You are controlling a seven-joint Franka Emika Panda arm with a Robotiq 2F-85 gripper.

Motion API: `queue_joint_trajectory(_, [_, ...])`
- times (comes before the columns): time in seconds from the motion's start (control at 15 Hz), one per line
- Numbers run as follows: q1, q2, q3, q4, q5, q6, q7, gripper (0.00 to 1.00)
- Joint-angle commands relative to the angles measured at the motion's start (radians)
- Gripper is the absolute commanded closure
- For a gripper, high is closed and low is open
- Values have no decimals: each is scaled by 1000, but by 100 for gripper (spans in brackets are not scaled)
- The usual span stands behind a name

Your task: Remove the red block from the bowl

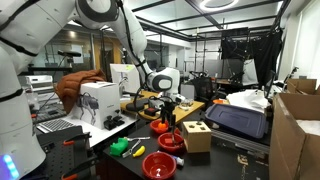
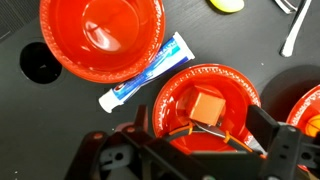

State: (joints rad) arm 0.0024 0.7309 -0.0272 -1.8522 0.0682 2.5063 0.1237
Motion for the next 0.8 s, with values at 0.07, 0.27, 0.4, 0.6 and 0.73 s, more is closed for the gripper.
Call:
queue_joint_trajectory(0.07, [-36, 126, 27, 164, 38, -68, -12, 0])
queue_joint_trajectory(0.27, [-45, 190, 32, 232, 60, -90, -6, 0])
queue_joint_trajectory(0.4, [-49, 228, 43, 273, 72, -109, -4, 0])
queue_joint_trajectory(0.6, [-29, 276, 51, 325, 87, -121, 24, 0])
queue_joint_trajectory(0.73, [-12, 301, 52, 350, 95, -116, 50, 0])
